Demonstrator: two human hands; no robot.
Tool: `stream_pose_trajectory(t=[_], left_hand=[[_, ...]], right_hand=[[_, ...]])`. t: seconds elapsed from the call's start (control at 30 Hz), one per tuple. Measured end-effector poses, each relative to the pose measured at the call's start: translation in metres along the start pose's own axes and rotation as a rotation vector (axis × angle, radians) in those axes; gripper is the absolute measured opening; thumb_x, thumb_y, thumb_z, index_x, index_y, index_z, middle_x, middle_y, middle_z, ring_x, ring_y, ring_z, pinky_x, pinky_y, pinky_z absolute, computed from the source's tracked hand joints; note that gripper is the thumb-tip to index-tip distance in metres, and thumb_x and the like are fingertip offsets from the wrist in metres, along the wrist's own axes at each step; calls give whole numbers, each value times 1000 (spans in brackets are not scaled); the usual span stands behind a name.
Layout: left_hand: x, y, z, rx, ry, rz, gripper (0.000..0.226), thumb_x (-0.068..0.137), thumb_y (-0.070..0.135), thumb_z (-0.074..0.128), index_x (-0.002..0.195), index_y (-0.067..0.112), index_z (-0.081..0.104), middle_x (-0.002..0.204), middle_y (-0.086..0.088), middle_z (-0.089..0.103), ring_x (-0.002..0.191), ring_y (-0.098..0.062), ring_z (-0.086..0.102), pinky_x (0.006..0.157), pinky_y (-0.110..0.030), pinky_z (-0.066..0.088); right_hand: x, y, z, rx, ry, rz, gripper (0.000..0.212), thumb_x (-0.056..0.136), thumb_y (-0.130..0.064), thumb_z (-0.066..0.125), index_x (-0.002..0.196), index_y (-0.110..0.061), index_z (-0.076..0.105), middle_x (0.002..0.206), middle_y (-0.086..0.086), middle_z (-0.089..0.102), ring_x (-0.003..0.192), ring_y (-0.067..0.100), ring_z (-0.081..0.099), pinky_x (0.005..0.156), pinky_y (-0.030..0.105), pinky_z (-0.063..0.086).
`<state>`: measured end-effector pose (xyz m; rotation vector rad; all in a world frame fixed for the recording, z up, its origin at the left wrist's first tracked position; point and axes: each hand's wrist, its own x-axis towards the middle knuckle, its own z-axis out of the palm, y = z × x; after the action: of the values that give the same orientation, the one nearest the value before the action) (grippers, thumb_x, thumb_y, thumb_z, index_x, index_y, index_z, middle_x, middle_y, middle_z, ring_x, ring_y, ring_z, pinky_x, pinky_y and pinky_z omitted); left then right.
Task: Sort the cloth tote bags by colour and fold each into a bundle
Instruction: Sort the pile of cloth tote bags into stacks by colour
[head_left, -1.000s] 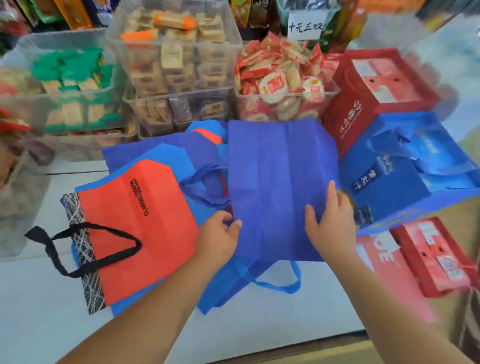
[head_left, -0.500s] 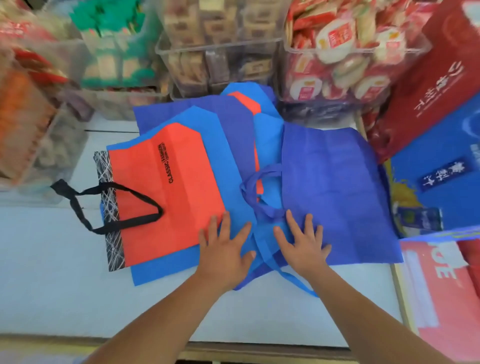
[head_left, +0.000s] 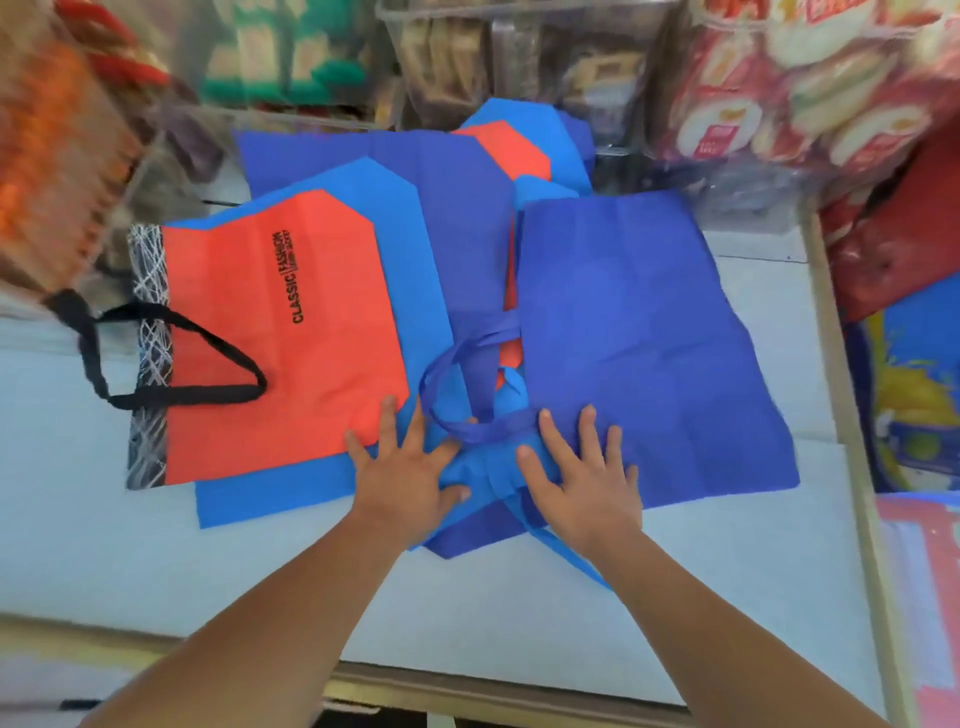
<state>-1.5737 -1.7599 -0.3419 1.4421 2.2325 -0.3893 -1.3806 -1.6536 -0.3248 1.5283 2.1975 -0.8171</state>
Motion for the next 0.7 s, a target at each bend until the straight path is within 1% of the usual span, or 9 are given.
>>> stream_pose_trajectory(t=[0.1, 0.17, 0.23, 0.27, 0.37, 0.43, 0.5, 0.6, 0.7], left_hand=[[4, -31, -14, 23, -38, -7, 79, 87, 75, 47, 154, 52, 12, 169, 2, -9, 151, -40, -23, 114, -74, 9], [4, -31, -19, -7, -34, 16, 81, 84, 73, 50, 154, 50, 15, 170, -2, -8, 153, -40, -16, 116, -70, 13], [3, -16, -19, -64, 64, 62, 79, 82, 70, 49, 154, 47, 23, 170, -5, -3, 155, -40, -2, 114, -67, 22], [2, -7, -16, -68, 132, 101, 78, 82, 65, 52, 153, 43, 29, 170, -6, 5, 154, -39, 8, 111, -66, 29], [0, 11, 7, -47, 228, 166, 85, 76, 35, 76, 153, 29, 40, 166, -8, 26, 149, -35, 32, 102, -57, 43], [-2, 17, 18, -94, 307, 229, 88, 69, 12, 80, 150, 19, 46, 162, -9, 34, 141, -32, 45, 102, -51, 48], [-10, 18, 24, -179, 428, 326, 82, 64, 1, 82, 141, 12, 57, 156, -10, 44, 128, -30, 59, 97, -44, 55], [-24, 10, 16, -323, 511, 400, 67, 73, 16, 86, 136, 12, 63, 156, -5, 44, 131, -25, 57, 99, -42, 55], [-35, -13, 8, -286, 477, 222, 63, 81, 44, 74, 137, 18, 59, 160, -7, 38, 142, -30, 43, 116, -49, 34]], right_hand=[[-3, -14, -1, 58, -26, -65, 69, 91, -80, 17, 153, -59, -5, 168, -17, -12, 156, 24, -10, 124, 53, 8], [-5, -1, -5, 55, -20, -26, 69, 91, -80, 15, 153, -58, -5, 167, -20, -12, 156, 21, -11, 124, 55, 7], [-4, 27, -10, 6, -16, 75, 68, 90, -82, 12, 152, -60, -8, 166, -22, -17, 155, 23, -15, 121, 60, 8], [-2, 42, -14, -21, -24, 124, 69, 89, -82, 12, 150, -61, -11, 165, -22, -21, 155, 25, -16, 119, 61, 10], [11, 78, -32, -48, -34, 228, 71, 87, -84, 11, 148, -61, -16, 164, -20, -26, 154, 27, -19, 118, 62, 9], [23, 89, -45, -5, -34, 285, 72, 86, -86, 12, 149, -61, -13, 165, -20, -24, 154, 27, -19, 118, 63, 6], [35, 91, -53, 57, -31, 336, 73, 86, -87, 14, 151, -61, -8, 165, -20, -20, 154, 26, -20, 117, 65, 2], [40, 85, -56, 144, 55, 350, 72, 91, -81, 22, 156, -54, 5, 169, -13, -9, 155, 24, -14, 119, 65, 1], [21, 57, -42, 204, 347, 146, 68, 98, -62, 42, 157, -31, 30, 168, 5, 14, 155, 27, 4, 122, 58, 9]])
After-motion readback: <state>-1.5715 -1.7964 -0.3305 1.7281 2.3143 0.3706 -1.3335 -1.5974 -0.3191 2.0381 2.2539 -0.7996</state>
